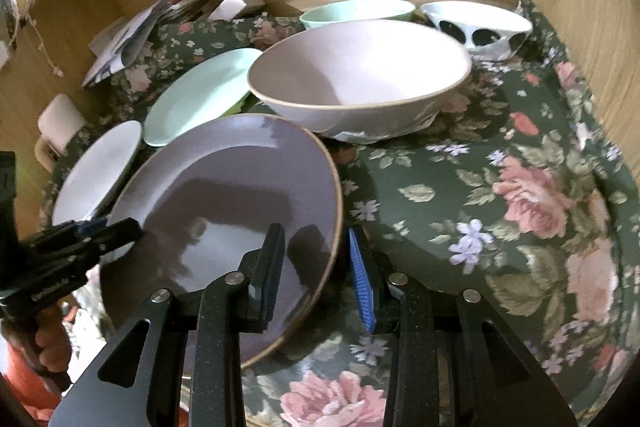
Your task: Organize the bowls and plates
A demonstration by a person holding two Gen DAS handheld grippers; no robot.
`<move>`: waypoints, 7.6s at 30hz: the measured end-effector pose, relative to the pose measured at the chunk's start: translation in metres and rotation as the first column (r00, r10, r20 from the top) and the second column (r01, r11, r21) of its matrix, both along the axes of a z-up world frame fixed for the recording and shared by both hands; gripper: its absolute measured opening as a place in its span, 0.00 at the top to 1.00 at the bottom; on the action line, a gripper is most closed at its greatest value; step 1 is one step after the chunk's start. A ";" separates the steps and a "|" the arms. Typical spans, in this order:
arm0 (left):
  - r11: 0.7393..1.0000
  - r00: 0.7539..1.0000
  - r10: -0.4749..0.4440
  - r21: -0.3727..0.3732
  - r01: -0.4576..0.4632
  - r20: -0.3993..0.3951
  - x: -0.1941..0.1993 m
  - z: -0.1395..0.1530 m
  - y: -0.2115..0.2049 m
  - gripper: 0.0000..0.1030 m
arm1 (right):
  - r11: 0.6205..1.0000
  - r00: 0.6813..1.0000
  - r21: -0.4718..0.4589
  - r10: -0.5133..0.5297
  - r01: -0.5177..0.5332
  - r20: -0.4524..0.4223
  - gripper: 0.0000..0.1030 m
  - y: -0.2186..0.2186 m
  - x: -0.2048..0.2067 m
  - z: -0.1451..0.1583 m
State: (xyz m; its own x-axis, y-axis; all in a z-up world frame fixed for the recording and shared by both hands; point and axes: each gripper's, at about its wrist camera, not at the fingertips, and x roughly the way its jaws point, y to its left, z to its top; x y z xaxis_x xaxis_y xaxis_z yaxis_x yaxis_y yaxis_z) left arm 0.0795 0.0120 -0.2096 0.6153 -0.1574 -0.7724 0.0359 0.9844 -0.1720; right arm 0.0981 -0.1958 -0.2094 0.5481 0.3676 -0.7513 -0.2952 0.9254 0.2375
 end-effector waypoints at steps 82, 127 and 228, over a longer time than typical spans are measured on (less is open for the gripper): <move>0.959 0.960 0.280 0.034 -0.281 0.031 -0.037 0.003 0.190 0.65 | 0.892 0.898 -0.111 0.429 -0.439 -0.099 0.65 0.241 0.069 0.004; 0.992 0.971 0.100 0.050 -0.113 0.216 -0.049 0.075 0.069 0.65 | 0.975 0.968 -0.029 0.221 -0.219 0.124 0.65 0.104 0.008 0.067; 0.959 0.955 0.234 0.120 -0.258 0.179 0.050 0.082 0.093 0.31 | 0.974 0.965 -0.106 0.215 -0.201 0.148 0.57 0.087 0.096 0.081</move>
